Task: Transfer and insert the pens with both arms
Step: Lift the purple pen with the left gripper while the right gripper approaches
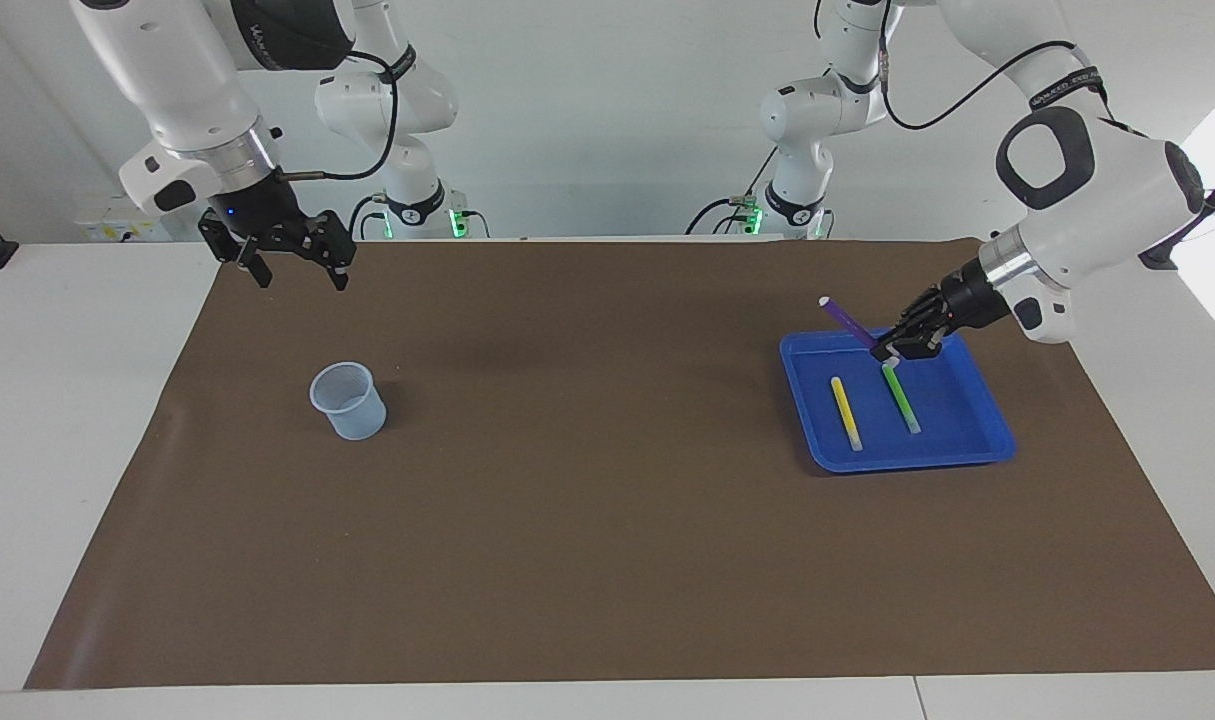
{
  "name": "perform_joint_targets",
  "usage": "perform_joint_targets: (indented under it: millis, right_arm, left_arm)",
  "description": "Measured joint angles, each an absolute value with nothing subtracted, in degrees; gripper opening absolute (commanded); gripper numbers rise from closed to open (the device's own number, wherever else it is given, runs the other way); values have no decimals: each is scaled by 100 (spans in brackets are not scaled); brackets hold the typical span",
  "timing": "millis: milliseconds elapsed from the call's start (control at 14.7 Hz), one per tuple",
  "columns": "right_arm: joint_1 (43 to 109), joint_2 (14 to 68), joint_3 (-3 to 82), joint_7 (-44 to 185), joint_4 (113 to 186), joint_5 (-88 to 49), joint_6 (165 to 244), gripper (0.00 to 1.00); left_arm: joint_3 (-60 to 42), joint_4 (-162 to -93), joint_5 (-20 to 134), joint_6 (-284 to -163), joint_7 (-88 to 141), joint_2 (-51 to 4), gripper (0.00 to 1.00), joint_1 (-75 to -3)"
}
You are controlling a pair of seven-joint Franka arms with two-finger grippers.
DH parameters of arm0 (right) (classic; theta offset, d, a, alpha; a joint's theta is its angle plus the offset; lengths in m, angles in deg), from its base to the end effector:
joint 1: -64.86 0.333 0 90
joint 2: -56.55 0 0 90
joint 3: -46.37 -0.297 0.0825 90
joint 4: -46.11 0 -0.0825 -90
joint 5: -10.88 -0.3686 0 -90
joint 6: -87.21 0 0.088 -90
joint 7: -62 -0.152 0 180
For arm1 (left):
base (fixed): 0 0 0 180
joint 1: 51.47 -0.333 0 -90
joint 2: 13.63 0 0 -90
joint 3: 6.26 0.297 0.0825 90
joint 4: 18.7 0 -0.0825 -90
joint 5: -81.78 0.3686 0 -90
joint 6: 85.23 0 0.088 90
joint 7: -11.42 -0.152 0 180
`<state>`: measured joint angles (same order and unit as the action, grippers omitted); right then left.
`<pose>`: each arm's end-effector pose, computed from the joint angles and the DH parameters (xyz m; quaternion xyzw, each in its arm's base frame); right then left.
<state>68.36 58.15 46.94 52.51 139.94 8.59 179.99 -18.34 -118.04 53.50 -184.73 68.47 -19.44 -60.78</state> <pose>0.5342 0.0332 0.5493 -0.9981 0.0581 -0.0026 0.0205 0.5625 -0.0881 0.4617 0.8359 0.4868 -0.1650 0.1923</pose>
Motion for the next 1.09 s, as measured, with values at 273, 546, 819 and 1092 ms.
perform_joint_targets:
  millis: [273,546,819,1092]
  right_arm:
    - [6849,5815,4344,4318,13994,199,18129,100]
    - [6856,5815,3890,3148,14001,-495,18362,100]
    - [6878,5808,3417,2253,14016,-1108,18757,100]
    - [6897,5692,2910,1955,14037,-1168,19237,100]
  left_arm:
    - [-1927,-11841,4561,-18608,8581,-1793,0,-5708]
    - [-1948,-12195,3779,-19033,9564,-1644,0,-5210]
    - [-1957,-13005,2741,-19712,9723,-1284,0,-4748]
    - [-1963,-13510,2150,-20459,9959,-1028,0,-4207]
